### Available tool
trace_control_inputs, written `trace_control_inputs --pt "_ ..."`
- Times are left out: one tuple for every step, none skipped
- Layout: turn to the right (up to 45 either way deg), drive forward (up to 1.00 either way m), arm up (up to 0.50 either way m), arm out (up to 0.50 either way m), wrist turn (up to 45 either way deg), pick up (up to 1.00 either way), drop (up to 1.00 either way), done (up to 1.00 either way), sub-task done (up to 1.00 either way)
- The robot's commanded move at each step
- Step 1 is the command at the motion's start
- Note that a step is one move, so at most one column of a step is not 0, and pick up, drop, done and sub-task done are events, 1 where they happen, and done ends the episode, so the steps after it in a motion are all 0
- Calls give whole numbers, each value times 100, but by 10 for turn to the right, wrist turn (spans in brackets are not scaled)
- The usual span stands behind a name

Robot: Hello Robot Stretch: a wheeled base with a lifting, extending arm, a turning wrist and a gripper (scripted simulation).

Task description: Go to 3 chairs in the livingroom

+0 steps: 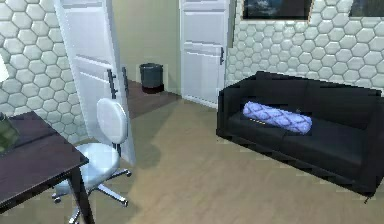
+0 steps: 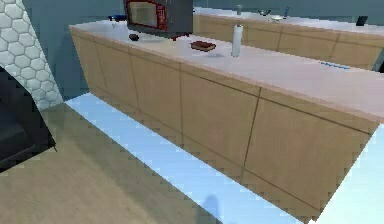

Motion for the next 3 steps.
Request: trace_control_inputs --pt "0 30 0 0 0 0 0 0 0" --pt "-390 0 0 0 0 0 0 0 0" --pt "0 0 0 0 0 0 0 100 0"
